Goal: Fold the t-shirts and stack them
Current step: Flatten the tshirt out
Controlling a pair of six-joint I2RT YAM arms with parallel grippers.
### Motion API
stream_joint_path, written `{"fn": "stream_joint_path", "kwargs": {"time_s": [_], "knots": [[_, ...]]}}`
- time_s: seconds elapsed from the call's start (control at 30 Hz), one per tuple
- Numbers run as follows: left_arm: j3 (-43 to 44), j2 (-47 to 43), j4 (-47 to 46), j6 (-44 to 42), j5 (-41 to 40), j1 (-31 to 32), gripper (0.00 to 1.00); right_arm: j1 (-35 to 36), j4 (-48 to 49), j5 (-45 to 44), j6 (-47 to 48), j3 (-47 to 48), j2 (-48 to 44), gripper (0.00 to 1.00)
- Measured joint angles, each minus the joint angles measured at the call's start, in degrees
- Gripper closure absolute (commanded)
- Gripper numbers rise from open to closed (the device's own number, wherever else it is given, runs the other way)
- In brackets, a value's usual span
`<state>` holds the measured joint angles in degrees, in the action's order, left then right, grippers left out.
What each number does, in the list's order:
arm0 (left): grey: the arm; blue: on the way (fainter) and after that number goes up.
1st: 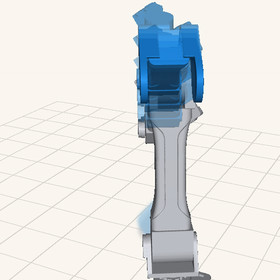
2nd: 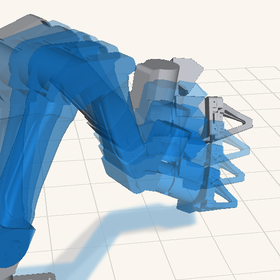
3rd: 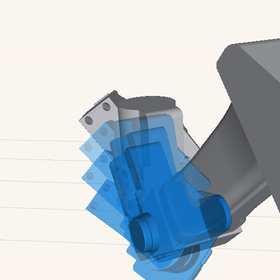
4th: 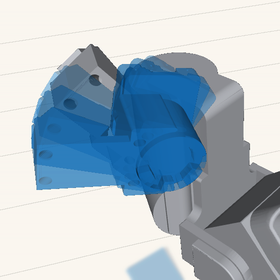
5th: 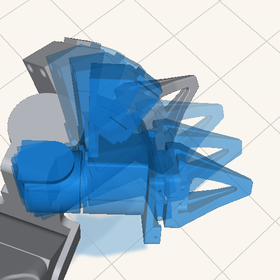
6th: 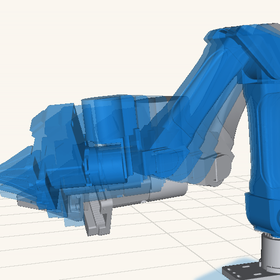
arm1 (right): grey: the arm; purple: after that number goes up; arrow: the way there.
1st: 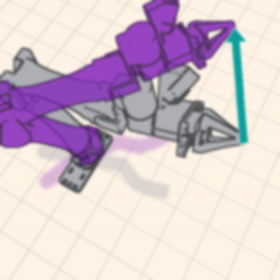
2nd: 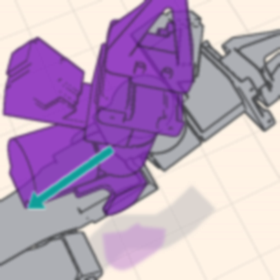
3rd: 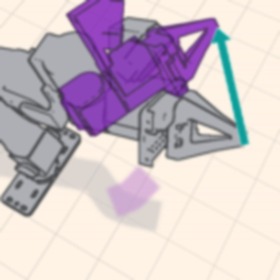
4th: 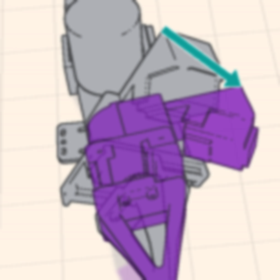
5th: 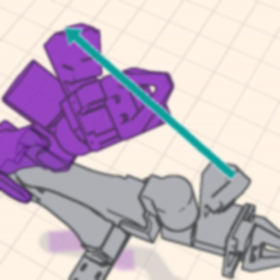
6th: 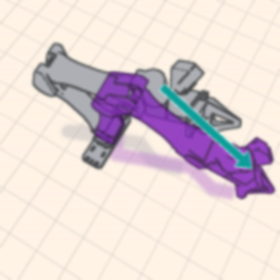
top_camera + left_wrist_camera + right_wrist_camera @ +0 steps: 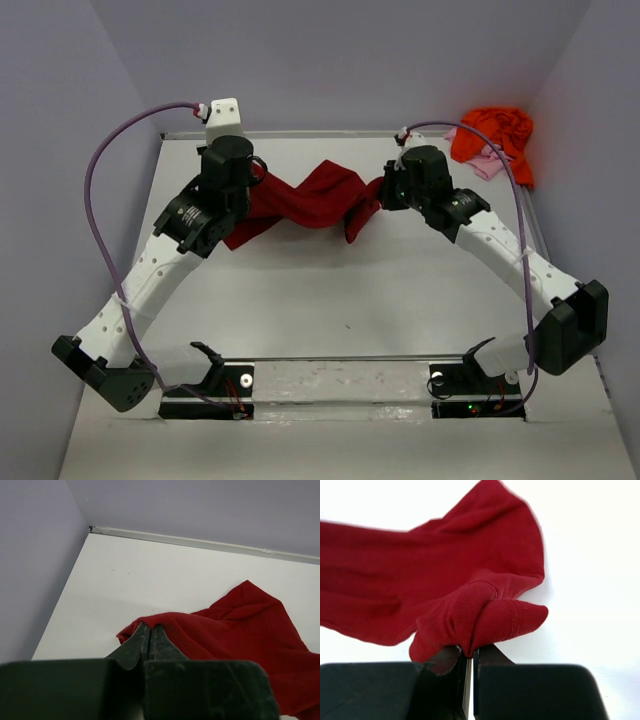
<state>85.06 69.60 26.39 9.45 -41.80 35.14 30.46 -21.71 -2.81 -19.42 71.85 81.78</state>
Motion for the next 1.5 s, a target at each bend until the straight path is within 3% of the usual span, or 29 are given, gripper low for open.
{"fn": "stream_joint_path", "kwargs": {"time_s": [0.3,0.53,0.93,1.33,1.37,1.47,1.5], "knots": [[-0.1,-1.1,-0.1,-0.2,0.0,0.0,1.00,0.0,-8.2,-12.8,4.7,5.4,-3.4,1.00],[-2.1,-2.2,-0.4,-0.4,0.2,0.0,1.00,0.0,-11.3,-16.2,6.8,4.9,-1.5,1.00],[-2.8,-2.2,-1.2,-0.5,1.1,0.0,1.00,0.0,-12.6,-20.0,9.3,4.2,10.6,1.00],[-4.1,-1.2,-1.4,-0.9,2.5,0.0,1.00,0.0,-13.7,-22.0,10.2,10.5,27.5,1.00],[-4.1,-1.1,-1.4,-0.9,2.6,0.0,1.00,0.0,-13.7,-21.9,10.2,11.5,29.4,0.97],[-4.1,-1.0,-1.4,-0.9,2.8,0.0,1.00,0.0,-13.6,-21.0,10.3,13.1,33.5,0.60],[-4.1,-1.0,-1.5,-0.9,2.8,0.0,1.00,0.0,-13.6,-20.6,10.4,13.3,34.3,0.56]]}}
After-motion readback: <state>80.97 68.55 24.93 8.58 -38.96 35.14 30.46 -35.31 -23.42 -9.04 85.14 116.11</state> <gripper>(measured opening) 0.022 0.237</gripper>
